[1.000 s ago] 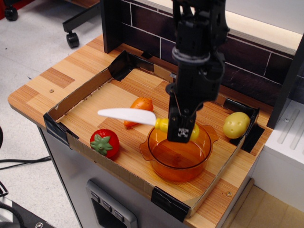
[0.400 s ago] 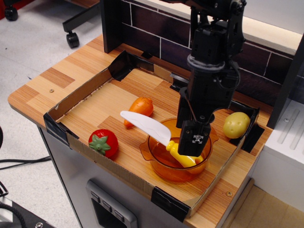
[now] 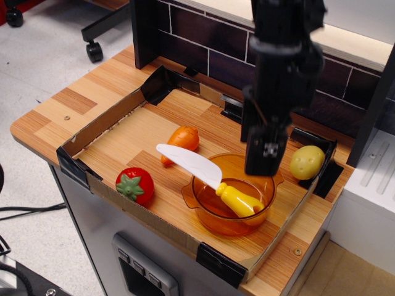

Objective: Put knife in pot

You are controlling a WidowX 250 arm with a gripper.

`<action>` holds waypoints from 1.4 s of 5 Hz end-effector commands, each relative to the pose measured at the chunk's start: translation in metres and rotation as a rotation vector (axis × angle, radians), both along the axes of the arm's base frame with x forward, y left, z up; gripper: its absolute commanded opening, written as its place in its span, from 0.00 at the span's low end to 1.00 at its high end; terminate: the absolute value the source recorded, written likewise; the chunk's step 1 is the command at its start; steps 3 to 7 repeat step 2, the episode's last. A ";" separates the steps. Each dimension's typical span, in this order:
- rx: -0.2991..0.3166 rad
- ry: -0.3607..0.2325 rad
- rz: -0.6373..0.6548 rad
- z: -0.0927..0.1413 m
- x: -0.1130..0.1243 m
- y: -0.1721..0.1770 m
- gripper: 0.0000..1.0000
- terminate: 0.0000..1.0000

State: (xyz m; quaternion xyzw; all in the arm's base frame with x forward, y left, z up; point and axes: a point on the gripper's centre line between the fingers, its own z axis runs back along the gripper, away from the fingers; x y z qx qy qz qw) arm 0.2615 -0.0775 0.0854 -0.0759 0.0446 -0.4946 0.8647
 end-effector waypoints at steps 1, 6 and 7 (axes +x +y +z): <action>-0.015 -0.235 0.185 0.045 0.016 0.022 1.00 0.00; -0.015 -0.235 0.185 0.045 0.016 0.022 1.00 1.00; -0.015 -0.235 0.185 0.045 0.016 0.022 1.00 1.00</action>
